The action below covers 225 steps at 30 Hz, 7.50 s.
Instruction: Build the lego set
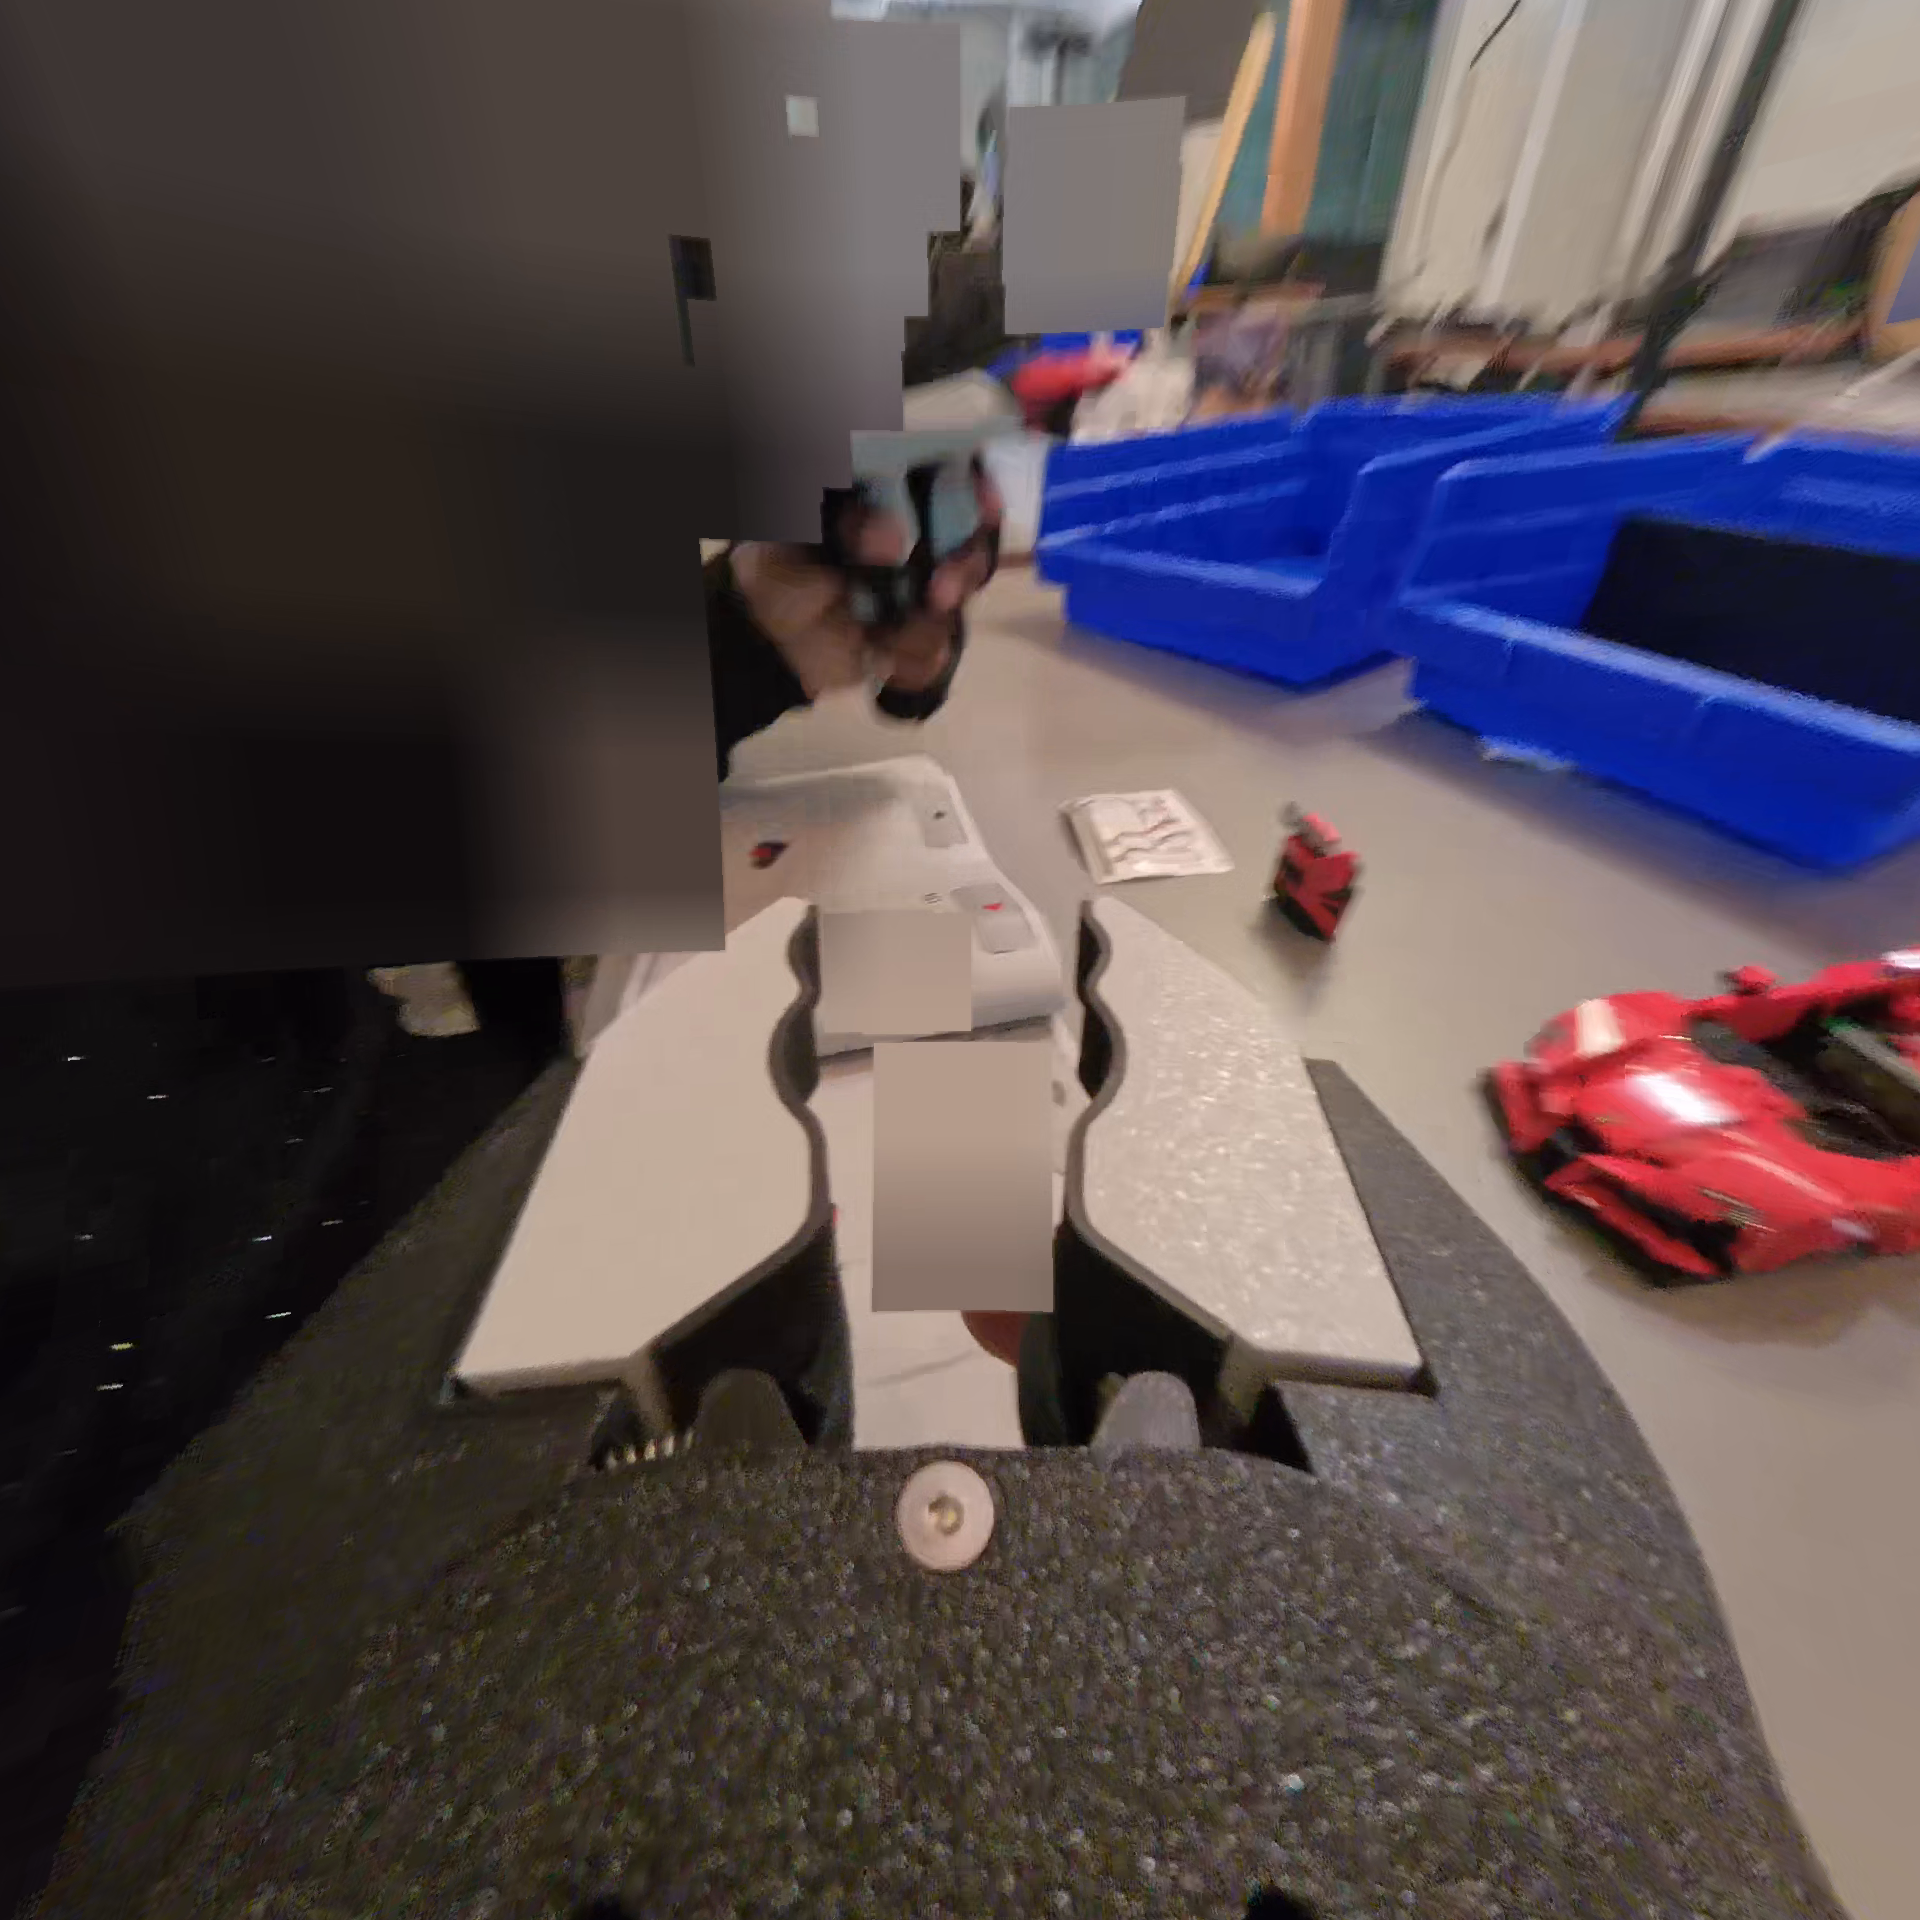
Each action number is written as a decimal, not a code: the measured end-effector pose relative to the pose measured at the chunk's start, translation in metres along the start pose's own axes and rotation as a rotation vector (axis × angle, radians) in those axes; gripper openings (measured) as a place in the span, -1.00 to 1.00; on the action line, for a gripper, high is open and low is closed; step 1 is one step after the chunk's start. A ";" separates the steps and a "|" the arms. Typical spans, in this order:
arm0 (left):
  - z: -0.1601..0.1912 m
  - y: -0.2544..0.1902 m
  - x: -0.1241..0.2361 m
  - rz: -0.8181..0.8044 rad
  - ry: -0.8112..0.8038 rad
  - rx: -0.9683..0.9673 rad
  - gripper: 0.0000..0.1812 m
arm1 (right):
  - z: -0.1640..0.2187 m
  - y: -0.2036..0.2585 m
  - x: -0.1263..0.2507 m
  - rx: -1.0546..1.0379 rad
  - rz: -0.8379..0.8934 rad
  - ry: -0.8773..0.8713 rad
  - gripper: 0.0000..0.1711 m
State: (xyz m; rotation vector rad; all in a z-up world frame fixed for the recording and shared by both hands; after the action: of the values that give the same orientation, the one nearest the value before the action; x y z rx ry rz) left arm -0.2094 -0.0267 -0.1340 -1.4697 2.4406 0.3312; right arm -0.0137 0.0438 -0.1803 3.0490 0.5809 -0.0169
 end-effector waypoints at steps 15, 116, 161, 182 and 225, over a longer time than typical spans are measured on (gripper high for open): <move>-0.077 0.043 0.050 -0.094 0.067 -0.108 -0.86 | 0.066 0.118 -0.165 0.177 -0.226 0.700 -0.01; 0.010 -0.096 -0.046 0.184 0.164 0.000 -0.86 | 0.035 0.045 0.049 -0.012 0.621 0.299 -1.00; 0.064 -0.135 -0.063 0.242 0.188 -0.326 -0.86 | -0.014 0.023 0.040 -0.193 0.032 0.140 -0.60; 0.044 -0.143 -0.062 0.326 0.044 -0.047 -0.65 | -0.025 0.022 0.023 -0.437 -0.218 -0.123 -0.80; 0.045 -0.101 -0.045 0.328 0.129 0.478 -0.71 | -0.008 -0.004 0.043 -0.434 -0.106 -0.158 -0.80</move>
State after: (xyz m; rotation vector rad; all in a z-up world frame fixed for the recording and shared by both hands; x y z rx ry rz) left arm -0.0944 -0.0208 -0.1660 -0.9181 2.6128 -0.2809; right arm 0.0251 0.0641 -0.1733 2.5691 0.6363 -0.1175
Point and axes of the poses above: each gripper's, where its closed fingertips meet, x back along the fingers, z out of its underside, y = z × x across the jaws, the point moved 4 cm from there along x, back along the fingers, and after that the axes turned 7 degrees about -y, right-handed, at the moved point
